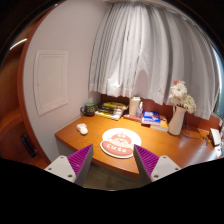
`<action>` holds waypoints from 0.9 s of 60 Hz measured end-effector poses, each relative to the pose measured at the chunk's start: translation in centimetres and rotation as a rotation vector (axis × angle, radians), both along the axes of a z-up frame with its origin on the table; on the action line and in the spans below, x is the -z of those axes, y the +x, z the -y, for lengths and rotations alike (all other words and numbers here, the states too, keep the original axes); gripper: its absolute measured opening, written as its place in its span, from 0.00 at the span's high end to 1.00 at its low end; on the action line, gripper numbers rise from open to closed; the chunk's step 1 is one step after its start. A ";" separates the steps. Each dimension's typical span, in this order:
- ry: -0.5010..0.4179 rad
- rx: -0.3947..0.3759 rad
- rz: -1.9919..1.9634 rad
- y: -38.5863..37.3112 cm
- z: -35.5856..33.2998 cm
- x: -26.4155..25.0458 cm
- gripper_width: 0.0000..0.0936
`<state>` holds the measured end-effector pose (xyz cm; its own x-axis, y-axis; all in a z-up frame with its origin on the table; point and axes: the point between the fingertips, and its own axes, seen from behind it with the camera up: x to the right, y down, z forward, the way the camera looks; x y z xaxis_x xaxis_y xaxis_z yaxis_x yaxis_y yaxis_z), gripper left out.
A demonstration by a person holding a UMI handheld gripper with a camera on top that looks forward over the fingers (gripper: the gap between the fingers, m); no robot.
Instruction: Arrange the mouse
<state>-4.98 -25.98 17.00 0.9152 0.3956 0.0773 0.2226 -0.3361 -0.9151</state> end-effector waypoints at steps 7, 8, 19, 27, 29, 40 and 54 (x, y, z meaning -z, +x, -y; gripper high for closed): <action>-0.069 -0.013 -0.007 -2.5 0.4 3.5 0.14; -0.076 -0.016 -0.007 -2.5 1.0 3.3 0.14; -0.162 -0.032 -0.004 -9.3 -1.4 10.0 0.14; -0.215 -0.003 0.023 -13.7 -4.6 13.0 0.13; -0.227 0.010 0.028 -14.9 -5.5 13.6 0.14; -0.286 0.091 0.076 -20.7 -11.1 16.7 0.14; -0.341 0.183 0.088 -25.6 -17.8 18.7 0.14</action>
